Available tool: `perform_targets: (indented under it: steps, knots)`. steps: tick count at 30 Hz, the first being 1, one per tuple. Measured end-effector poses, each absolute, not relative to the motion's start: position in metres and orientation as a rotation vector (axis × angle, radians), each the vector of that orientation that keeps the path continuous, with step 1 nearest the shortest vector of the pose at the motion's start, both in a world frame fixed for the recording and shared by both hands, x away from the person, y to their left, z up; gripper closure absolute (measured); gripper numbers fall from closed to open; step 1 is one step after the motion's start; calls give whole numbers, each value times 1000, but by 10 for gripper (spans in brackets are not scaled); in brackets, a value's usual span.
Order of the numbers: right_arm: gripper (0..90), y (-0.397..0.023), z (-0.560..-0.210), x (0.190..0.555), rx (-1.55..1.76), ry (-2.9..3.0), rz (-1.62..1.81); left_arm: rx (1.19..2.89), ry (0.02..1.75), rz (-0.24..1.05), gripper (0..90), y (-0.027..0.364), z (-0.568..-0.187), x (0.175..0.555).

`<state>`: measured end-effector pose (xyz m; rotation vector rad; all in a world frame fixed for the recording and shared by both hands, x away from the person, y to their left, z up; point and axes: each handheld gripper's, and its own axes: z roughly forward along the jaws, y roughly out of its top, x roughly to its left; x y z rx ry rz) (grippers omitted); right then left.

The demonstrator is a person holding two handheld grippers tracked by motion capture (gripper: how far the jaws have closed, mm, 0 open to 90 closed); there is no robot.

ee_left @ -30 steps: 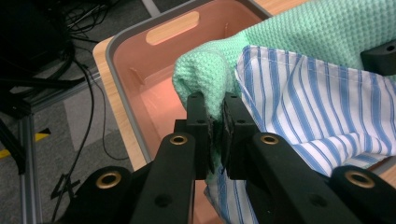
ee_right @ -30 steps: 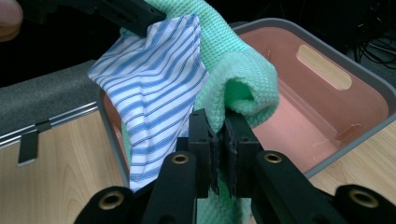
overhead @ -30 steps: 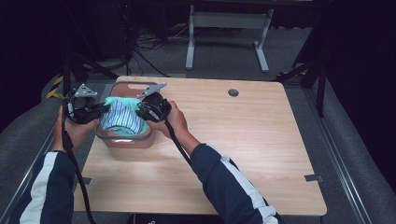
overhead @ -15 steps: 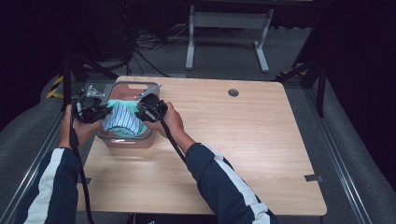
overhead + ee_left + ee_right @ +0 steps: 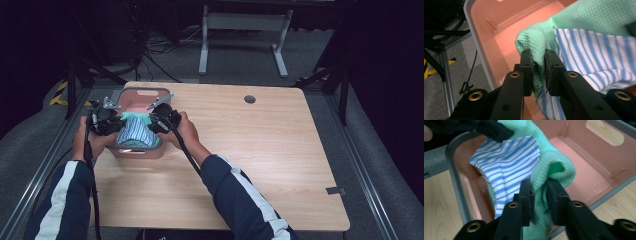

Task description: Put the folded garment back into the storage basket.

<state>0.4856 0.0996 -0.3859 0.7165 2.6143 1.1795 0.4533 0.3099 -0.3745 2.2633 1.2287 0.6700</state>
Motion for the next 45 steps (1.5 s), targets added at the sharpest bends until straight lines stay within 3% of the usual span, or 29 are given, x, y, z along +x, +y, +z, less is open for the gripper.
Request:
perform_targets:
  steps: [30, 45]
  knots:
    - [583, 49, -365, 470, 606, 2556, 1097, 2184, 1075, 737, 534, 269, -355, 419]
    - [543, 9, -354, 454, 588, 2532, 1053, 2153, 956, 717, 501, 234, -346, 399]
